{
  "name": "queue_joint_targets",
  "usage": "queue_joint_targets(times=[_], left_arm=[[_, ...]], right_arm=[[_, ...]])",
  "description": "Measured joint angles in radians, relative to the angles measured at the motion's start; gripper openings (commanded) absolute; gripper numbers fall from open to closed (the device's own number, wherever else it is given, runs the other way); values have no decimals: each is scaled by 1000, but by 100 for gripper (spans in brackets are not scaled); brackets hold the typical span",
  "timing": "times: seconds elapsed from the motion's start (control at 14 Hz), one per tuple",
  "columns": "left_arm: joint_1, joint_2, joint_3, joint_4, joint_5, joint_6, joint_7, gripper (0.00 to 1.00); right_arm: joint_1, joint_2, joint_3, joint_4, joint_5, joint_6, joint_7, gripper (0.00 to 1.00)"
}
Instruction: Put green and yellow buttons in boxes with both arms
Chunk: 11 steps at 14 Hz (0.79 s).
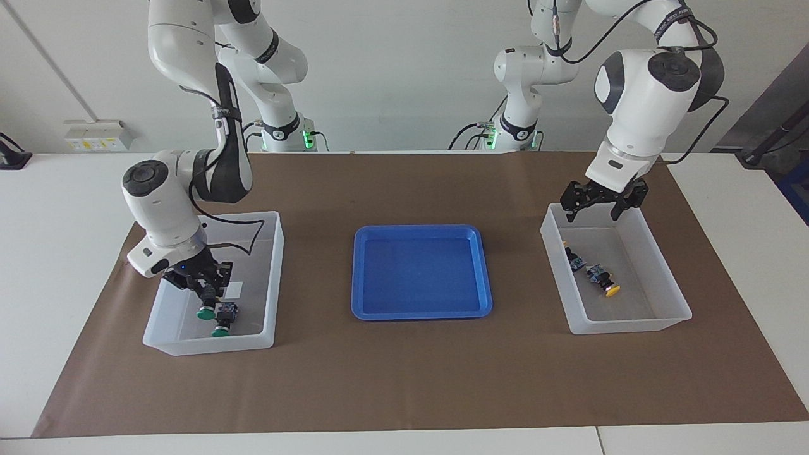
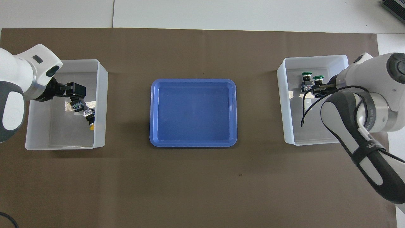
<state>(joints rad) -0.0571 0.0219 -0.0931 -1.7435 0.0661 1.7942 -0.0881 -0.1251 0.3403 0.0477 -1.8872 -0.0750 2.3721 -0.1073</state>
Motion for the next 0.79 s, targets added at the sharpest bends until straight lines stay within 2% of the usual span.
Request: queue_joint_targets(times=[0.43, 0.79], left_arm=[[3, -15, 20, 215, -72, -231, 1, 100], [21, -25, 23, 209, -107, -234, 15, 100]], right_arm=[[-1, 33, 0, 22, 0, 61, -13, 0], [-1, 55, 0, 46, -1, 107, -14, 0]])
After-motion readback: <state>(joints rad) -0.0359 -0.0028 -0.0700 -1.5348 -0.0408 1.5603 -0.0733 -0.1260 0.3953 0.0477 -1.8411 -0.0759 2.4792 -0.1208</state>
